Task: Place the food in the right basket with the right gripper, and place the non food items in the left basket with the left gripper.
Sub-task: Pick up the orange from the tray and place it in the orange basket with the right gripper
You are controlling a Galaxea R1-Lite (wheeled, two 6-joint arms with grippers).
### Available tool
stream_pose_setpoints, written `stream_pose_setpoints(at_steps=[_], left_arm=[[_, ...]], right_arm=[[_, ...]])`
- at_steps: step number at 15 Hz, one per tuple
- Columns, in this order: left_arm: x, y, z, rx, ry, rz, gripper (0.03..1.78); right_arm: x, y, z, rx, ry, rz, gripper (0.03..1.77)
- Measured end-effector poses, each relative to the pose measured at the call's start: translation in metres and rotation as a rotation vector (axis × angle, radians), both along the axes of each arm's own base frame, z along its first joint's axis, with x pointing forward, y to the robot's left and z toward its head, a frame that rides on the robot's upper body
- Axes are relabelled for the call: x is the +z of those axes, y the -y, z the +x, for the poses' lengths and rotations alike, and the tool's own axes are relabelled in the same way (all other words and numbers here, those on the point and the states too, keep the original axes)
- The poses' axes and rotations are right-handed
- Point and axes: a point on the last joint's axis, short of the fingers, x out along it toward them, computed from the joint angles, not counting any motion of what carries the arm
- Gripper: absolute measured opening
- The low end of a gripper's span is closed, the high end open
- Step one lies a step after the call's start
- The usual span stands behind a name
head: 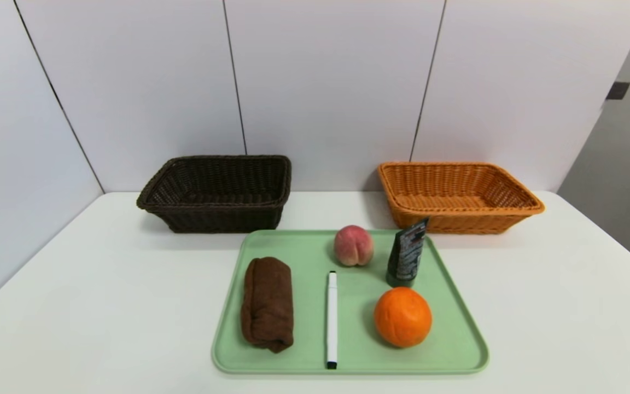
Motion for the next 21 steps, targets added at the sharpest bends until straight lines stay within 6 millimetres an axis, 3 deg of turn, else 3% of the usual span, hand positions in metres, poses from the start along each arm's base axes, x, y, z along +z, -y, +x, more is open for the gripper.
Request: stream_pose_setpoints(at_steps=[8, 11, 13, 16, 19, 21], left_arm=[[0.000, 0.000, 0.000, 0.000, 0.000, -0.008, 1.69], [0.000, 0.000, 0.000, 0.001, 0.000, -0.008, 1.69], [0.000, 0.000, 0.000, 0.003, 0.000, -0.009, 1.69], [0.000, 0.000, 0.000, 0.000, -0.003, 0.016, 1.69], [0.017, 0.001, -0.007, -0.023, -0.004, 0.032, 1.69], [0.045, 0.001, -0.013, -0.058, -0.033, 0.031, 1.69]], right_arm=[[0.001, 0.000, 0.000, -0.005, 0.007, 0.030, 1.70], [0.013, 0.000, -0.005, 0.004, 0.002, 0.019, 1.70], [0.037, 0.000, -0.013, 0.022, 0.007, 0.021, 1.70], [0.094, -0.001, -0.015, 0.045, -0.013, 0.036, 1.70], [0.156, -0.001, 0.005, 0.049, -0.075, 0.052, 1.70], [0.190, -0.001, 0.033, 0.057, -0.167, 0.063, 1.70]])
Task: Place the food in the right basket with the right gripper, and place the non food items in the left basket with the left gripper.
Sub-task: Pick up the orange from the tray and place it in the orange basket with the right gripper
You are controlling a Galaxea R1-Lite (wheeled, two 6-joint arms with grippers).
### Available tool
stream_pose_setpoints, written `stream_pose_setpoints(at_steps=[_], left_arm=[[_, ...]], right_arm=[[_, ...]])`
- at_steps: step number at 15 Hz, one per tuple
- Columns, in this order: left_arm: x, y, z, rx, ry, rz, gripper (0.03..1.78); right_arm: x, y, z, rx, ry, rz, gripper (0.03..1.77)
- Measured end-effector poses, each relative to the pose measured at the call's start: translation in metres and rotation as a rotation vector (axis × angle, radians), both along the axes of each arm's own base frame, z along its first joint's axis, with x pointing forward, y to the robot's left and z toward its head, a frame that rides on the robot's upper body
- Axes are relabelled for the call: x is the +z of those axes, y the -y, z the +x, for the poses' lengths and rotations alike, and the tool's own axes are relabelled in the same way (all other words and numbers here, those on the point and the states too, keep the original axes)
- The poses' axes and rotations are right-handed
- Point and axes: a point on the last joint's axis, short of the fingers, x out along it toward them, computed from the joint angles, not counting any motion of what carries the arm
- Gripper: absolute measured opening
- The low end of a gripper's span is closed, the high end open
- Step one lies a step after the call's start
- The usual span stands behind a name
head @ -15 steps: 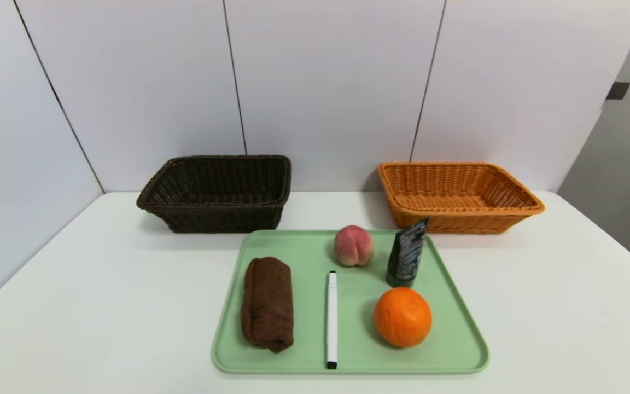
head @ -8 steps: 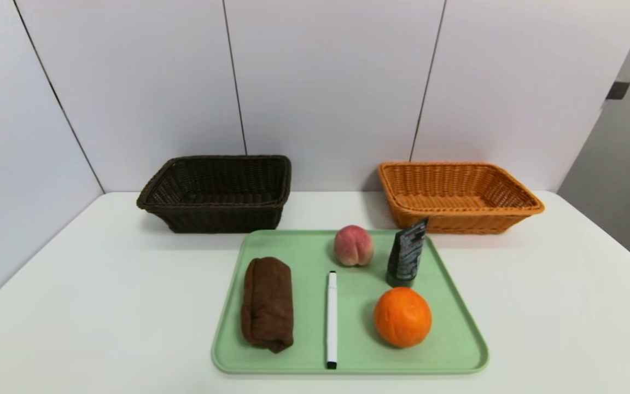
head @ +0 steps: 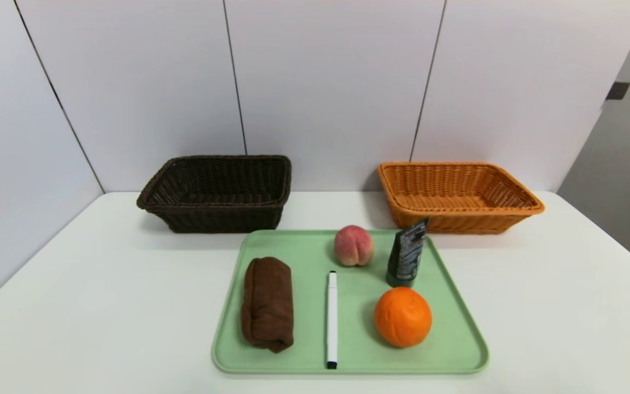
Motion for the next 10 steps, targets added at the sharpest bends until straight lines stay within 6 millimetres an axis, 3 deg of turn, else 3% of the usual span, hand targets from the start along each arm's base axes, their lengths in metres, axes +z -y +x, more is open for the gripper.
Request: stream_pose_setpoints(at_steps=[2, 4, 7, 10], left_arm=[[0.038, 0.001, 0.003, -0.037, -0.062, -0.007, 1.69], [0.077, 0.002, 0.018, -0.077, -0.122, -0.015, 1.69], [0.126, 0.002, 0.065, -0.106, -0.253, -0.026, 1.69], [0.151, 0.002, 0.114, -0.101, -0.419, -0.026, 1.69]], right_arm=[[0.024, -0.001, 0.032, 0.034, -0.095, 0.018, 1.70], [0.039, -0.008, 0.064, 0.090, -0.219, 0.040, 1.70], [0.044, -0.032, 0.107, 0.153, -0.494, 0.102, 1.70], [0.045, -0.074, 0.148, 0.164, -0.733, 0.181, 1.70]])
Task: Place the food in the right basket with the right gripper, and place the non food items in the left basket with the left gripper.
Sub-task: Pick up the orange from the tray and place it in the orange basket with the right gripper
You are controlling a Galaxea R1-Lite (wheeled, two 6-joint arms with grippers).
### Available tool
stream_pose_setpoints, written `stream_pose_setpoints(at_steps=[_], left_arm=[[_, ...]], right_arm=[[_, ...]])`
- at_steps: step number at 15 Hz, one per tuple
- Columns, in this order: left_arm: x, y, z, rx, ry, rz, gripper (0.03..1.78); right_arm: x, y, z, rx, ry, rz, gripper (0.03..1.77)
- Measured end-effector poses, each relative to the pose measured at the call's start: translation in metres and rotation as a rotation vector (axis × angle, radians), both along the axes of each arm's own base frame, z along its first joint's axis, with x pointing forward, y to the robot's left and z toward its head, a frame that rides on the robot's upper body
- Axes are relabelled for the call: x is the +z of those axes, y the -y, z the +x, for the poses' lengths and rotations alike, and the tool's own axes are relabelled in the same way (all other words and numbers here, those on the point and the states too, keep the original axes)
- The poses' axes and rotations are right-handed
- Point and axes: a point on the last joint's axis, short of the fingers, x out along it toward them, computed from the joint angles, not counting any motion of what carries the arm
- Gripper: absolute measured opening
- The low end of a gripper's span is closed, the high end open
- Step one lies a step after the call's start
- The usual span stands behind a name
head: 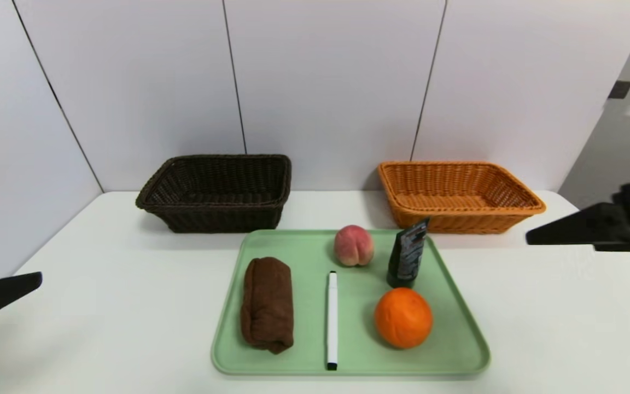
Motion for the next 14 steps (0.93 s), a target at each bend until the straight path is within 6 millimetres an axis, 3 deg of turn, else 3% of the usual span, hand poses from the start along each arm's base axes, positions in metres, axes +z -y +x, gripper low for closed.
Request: stream_pose_setpoints(at_steps=[3, 6, 11, 14], left_arm=[[0.009, 0.003, 0.045, 0.022, -0.127, 0.013, 1.69], [0.011, 0.011, 0.086, 0.054, -0.092, 0.002, 1.69], [-0.003, 0.027, 0.124, 0.042, -0.181, -0.056, 1.69], [-0.005, 0.039, 0.136, 0.033, -0.217, -0.106, 1.69]], right_arm=[[-0.009, -0.046, 0.025, 0.021, -0.178, -0.005, 1.70], [-0.031, -0.080, 0.044, 0.072, -0.296, -0.041, 1.70], [-0.067, -0.131, 0.062, 0.062, -0.373, -0.134, 1.70], [-0.086, -0.143, 0.073, 0.033, -0.385, -0.202, 1.70]])
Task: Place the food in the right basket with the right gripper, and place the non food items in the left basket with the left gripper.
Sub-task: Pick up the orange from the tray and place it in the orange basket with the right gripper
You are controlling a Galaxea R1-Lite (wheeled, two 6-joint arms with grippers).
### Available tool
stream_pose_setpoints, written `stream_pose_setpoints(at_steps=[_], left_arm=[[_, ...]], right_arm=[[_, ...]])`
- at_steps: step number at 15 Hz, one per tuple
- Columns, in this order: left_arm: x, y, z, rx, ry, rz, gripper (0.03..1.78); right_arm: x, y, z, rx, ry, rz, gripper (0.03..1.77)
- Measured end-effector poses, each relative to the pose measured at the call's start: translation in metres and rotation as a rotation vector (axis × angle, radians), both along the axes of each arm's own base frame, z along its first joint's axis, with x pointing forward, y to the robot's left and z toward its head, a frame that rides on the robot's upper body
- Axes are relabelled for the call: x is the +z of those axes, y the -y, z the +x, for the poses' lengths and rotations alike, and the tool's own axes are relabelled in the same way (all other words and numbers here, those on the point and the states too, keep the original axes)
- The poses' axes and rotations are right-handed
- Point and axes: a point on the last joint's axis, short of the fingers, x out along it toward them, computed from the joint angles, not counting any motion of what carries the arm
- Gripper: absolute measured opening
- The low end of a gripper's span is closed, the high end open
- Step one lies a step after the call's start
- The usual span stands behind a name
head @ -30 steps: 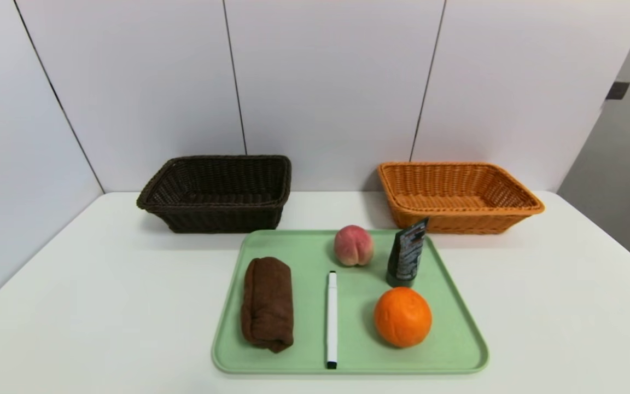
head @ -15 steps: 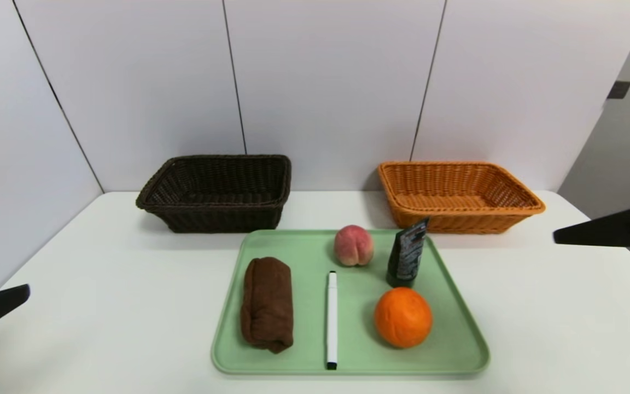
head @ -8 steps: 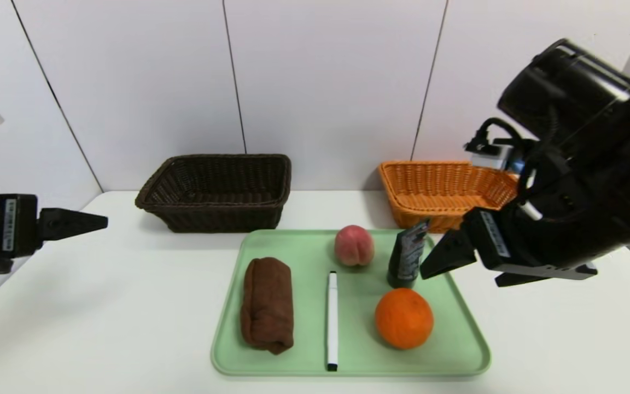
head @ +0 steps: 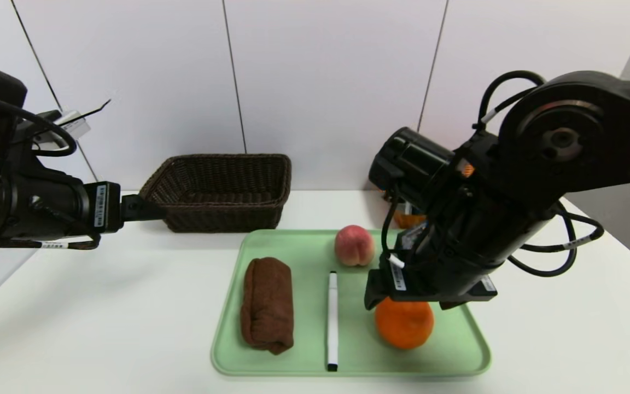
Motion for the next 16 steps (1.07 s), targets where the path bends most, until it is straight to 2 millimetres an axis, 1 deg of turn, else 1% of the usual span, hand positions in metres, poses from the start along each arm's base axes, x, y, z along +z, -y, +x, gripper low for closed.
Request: stream_pose_setpoints(at_steps=[3, 6, 11, 15, 16], left_arm=[[-0.002, 0.006, 0.006, -0.023, -0.009, 0.001, 1.69], [0.000, 0.009, 0.011, -0.029, -0.009, -0.001, 1.69], [0.002, 0.009, 0.013, -0.030, -0.005, -0.002, 1.69], [0.003, 0.009, 0.013, -0.029, -0.003, -0.003, 1.69], [0.003, 0.009, 0.013, -0.028, -0.003, -0.003, 1.69]], right_arm=[[-0.012, -0.004, 0.008, -0.012, -0.011, -0.040, 1.70], [-0.022, -0.008, 0.013, -0.020, -0.035, -0.058, 1.70], [-0.038, -0.010, 0.022, -0.033, -0.074, -0.088, 1.70], [-0.046, -0.010, 0.029, -0.043, -0.095, -0.098, 1.70], [-0.047, -0.010, 0.030, -0.045, -0.099, -0.099, 1.61]])
